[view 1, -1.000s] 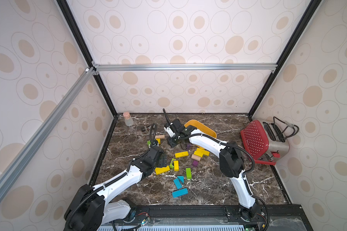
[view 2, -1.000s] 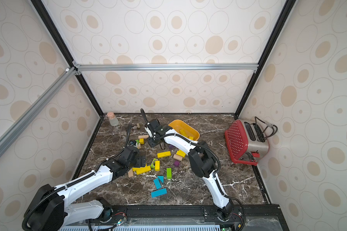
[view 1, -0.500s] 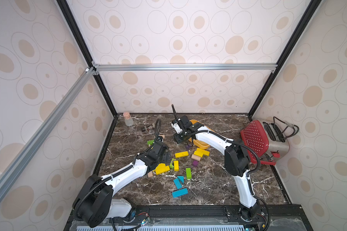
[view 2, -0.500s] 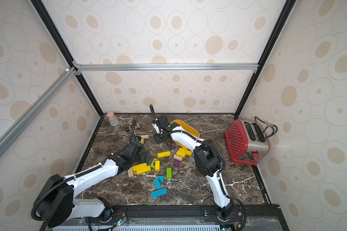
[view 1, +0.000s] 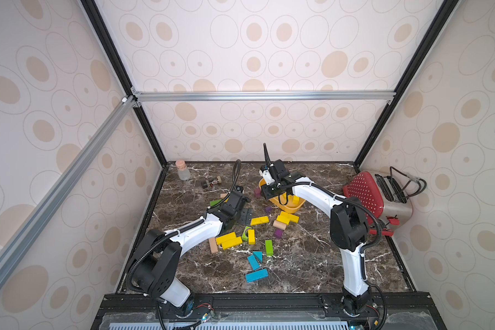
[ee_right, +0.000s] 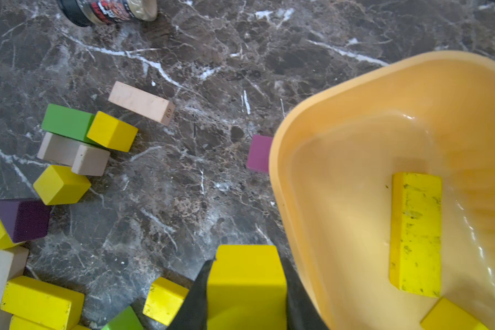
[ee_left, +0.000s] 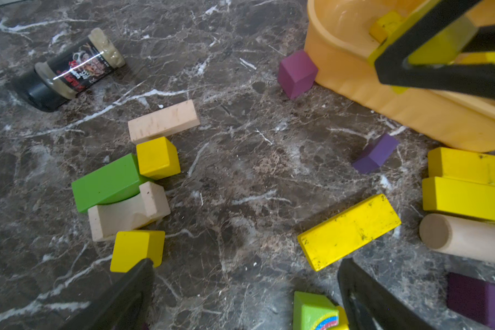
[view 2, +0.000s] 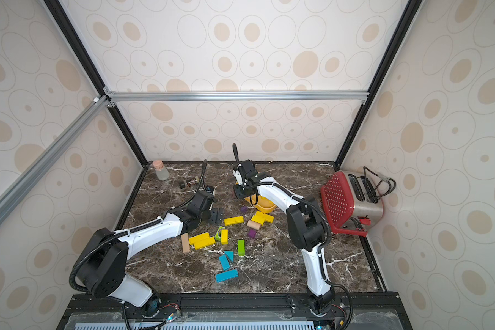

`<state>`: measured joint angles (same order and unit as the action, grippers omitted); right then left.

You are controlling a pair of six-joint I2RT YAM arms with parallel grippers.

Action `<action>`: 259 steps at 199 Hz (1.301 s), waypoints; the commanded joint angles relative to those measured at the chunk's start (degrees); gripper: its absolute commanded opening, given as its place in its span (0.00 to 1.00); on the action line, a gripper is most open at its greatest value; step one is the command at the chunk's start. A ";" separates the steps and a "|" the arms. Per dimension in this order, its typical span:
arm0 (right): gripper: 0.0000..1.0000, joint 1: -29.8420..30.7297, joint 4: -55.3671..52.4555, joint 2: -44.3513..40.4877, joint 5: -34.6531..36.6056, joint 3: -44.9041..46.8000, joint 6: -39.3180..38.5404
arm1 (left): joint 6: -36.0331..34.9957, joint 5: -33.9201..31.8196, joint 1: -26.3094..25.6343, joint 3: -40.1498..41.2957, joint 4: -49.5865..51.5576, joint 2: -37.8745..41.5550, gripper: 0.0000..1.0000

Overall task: Pick out the yellow building blocks
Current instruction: Place the building block in the storage box.

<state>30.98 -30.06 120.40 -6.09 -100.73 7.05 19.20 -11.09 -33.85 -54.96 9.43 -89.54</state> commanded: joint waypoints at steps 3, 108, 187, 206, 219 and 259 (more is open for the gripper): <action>0.13 -2.24 1.84 -2.41 -1.37 1.27 0.05 | -2.33 2.84 0.08 -4.06 -1.31 -2.39 0.99; 0.14 -8.54 2.56 5.72 -2.94 -2.55 1.33 | -12.77 15.36 0.09 -15.72 -3.22 -12.03 0.99; 0.21 -9.04 1.16 13.13 -2.51 -7.93 1.22 | -18.41 13.75 0.23 -19.94 -1.26 -15.35 0.99; 0.30 -9.01 0.64 14.35 -2.88 -9.08 1.64 | -18.07 13.17 0.32 -20.18 -1.29 -15.61 0.99; 0.40 -9.06 -0.18 15.29 -2.88 -10.30 1.74 | -17.71 12.60 0.36 -19.95 -1.31 -15.71 0.99; 0.50 -9.08 0.05 15.14 -3.44 -10.31 1.67 | -13.77 9.64 0.51 -17.99 -2.56 -16.17 0.99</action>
<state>22.11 -29.17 135.22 -9.02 -110.21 8.93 3.60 0.71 -33.82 -72.69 7.33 -104.81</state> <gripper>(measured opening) 0.492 0.994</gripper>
